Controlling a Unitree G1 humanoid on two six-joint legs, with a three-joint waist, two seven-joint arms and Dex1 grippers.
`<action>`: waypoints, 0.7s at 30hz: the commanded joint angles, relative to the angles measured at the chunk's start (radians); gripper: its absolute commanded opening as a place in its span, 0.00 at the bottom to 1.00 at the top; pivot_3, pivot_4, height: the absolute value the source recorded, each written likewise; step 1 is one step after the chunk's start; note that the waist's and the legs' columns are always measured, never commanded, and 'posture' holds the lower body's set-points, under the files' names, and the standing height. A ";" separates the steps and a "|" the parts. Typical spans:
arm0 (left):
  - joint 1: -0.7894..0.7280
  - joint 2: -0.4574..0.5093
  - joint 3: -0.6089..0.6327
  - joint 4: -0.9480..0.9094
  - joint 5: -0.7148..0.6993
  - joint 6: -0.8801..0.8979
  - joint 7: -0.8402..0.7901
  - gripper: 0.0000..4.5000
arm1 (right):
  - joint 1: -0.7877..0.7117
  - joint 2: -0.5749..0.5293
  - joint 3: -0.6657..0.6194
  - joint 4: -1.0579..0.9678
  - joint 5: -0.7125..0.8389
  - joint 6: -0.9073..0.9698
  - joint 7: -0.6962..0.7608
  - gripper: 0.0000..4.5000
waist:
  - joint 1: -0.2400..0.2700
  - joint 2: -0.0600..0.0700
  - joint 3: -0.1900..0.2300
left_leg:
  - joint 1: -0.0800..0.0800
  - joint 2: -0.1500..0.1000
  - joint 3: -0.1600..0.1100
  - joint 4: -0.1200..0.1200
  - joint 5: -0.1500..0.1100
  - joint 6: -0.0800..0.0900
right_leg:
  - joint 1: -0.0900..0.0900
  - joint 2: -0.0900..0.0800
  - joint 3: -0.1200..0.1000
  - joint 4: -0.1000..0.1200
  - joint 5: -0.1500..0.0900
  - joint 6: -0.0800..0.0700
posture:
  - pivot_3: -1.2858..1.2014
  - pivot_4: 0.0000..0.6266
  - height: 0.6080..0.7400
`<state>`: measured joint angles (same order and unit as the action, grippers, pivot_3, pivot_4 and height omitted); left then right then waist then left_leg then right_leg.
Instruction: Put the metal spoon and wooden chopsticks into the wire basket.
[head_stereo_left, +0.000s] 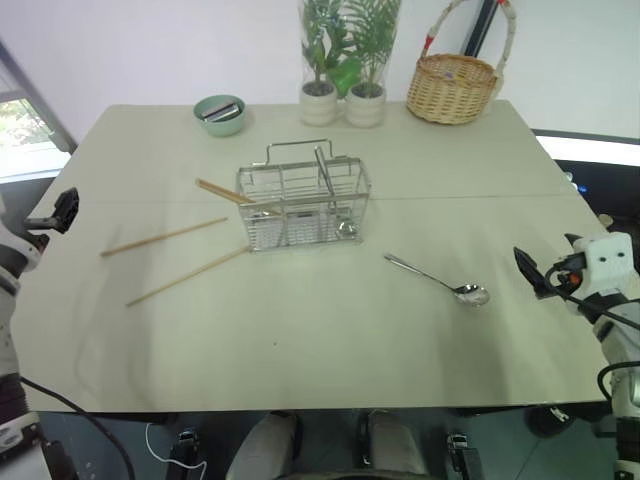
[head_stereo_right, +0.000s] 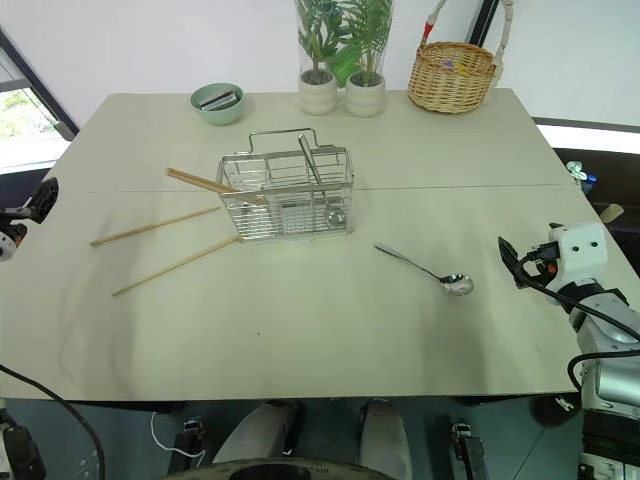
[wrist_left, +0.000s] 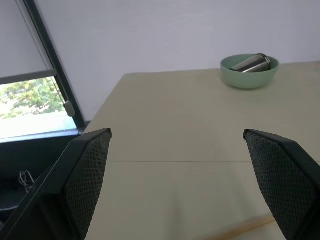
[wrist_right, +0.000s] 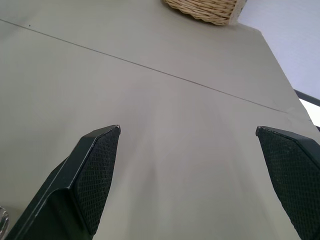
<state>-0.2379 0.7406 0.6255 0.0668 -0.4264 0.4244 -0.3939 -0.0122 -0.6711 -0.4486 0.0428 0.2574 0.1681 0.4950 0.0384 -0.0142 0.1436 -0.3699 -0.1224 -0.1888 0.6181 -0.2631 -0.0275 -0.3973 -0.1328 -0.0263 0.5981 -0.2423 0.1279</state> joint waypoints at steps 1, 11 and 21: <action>-0.014 0.013 -0.004 -0.038 -0.006 -0.018 -0.014 1.00 | -0.014 -0.017 -0.035 -0.010 0.006 -0.014 -0.006 1.00 | 0.000 0.000 0.000 | 0.000 0.000 0.000 0.000 0.000 0.000 | 0.000 0.000 0.000 0.000 0.000 0.000 | 0.52 0.24 0.73; -0.022 0.009 -0.019 -0.049 -0.011 -0.006 -0.020 1.00 | -0.009 -0.019 -0.026 -0.046 0.010 -0.007 0.006 1.00 | 0.000 0.000 0.000 | 0.000 0.000 0.000 0.000 0.000 0.000 | 0.000 0.000 0.000 0.000 0.000 0.000 | 0.52 0.24 0.73; -0.042 0.004 -0.026 -0.035 -0.003 -0.019 -0.014 1.00 | -0.036 -0.029 -0.020 -0.030 0.005 -0.012 0.007 1.00 | 0.000 0.000 0.000 | 0.000 0.000 0.000 0.000 0.000 0.000 | 0.000 0.000 0.000 0.000 0.000 0.000 | 0.52 0.24 0.73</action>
<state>-0.2618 0.7352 0.5923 0.0556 -0.4264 0.4252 -0.4102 -0.0363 -0.6824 -0.4485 0.0414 0.2576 0.1694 0.4997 0.0381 -0.0143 0.1435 -0.3698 -0.1224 -0.1887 0.6182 -0.2629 -0.0276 -0.3973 -0.1328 -0.0263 0.5983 -0.2422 0.1279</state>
